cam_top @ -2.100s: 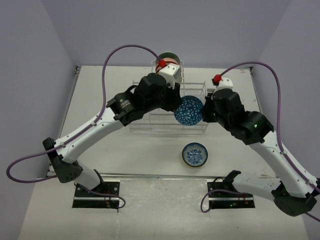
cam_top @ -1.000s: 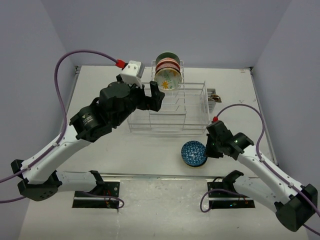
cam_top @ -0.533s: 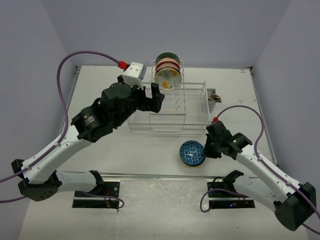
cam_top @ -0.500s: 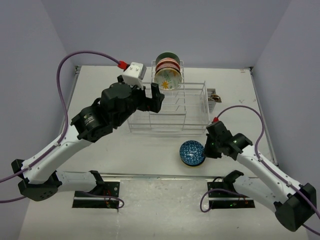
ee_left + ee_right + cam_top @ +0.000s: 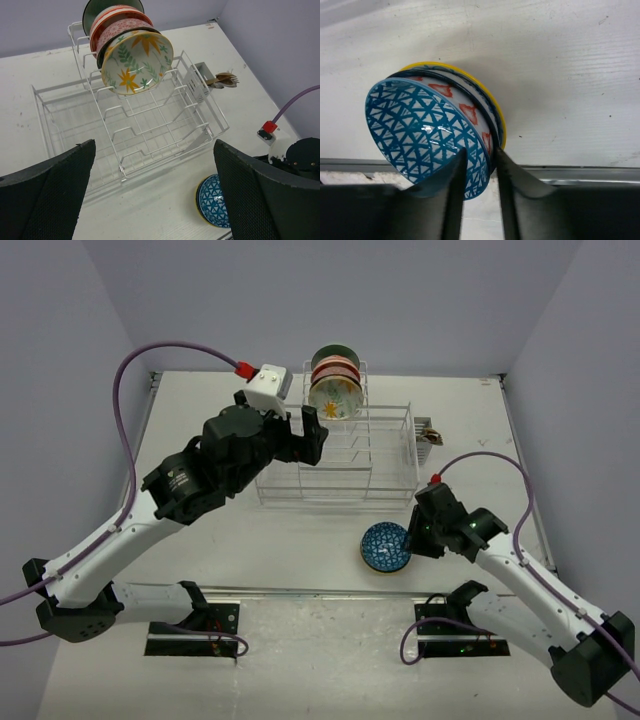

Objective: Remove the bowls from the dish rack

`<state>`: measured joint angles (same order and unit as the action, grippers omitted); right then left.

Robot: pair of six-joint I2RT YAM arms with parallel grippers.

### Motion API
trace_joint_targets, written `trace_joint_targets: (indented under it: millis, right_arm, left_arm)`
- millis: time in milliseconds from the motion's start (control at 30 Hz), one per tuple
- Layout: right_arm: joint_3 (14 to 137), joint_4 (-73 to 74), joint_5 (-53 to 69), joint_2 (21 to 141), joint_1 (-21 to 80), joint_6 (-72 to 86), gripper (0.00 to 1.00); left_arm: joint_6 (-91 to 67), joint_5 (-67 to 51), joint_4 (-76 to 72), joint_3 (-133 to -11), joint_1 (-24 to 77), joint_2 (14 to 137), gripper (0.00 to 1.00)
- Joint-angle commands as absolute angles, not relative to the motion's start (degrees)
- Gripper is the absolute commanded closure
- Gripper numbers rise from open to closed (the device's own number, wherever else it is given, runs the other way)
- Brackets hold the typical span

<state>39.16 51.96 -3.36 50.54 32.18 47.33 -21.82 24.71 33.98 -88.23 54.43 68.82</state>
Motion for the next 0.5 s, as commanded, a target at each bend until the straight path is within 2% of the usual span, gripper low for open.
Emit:
trace_joint_targets:
  millis: [0, 33, 67, 133, 167, 200, 233, 467]
  right_arm:
    - [40.8, 52.4, -4.7, 49.7, 32.0, 48.8, 0.62]
    - [41.6, 53.0, -5.0, 49.6, 32.0, 49.0, 0.53]
    - [42.2, 54.7, -5.3, 49.5, 32.0, 49.1, 0.35]
    - [44.5, 56.5, -6.2, 49.1, 32.0, 49.1, 0.27]
    - [45.6, 58.4, -6.6, 48.4, 32.0, 49.0, 0.18]
    - [46.7, 59.4, -8.2, 48.0, 32.0, 48.7, 0.04]
    - [49.2, 60.5, -9.2, 47.6, 32.0, 48.6, 0.01]
    - [58.7, 62.9, -14.0, 47.0, 32.0, 42.9, 0.01]
  left_arm:
    - [-20.0, 27.2, 33.5, -89.6, 54.4, 68.6, 0.00]
    - [-19.6, 27.3, 33.5, -89.6, 54.4, 68.6, 0.00]
    - [-19.1, 27.5, 33.7, -89.7, 54.4, 68.6, 0.00]
    - [-18.1, 28.5, 34.2, -90.3, 54.4, 69.1, 0.00]
    - [-17.9, 29.1, 35.0, -91.0, 54.4, 69.7, 0.00]
    - [-17.3, 30.2, 35.2, -91.3, 54.4, 70.0, 0.00]
    - [-16.7, 30.7, 35.3, -91.5, 54.4, 70.4, 0.00]
    - [-6.4, 38.1, 32.3, -94.8, 54.2, 77.0, 0.00]
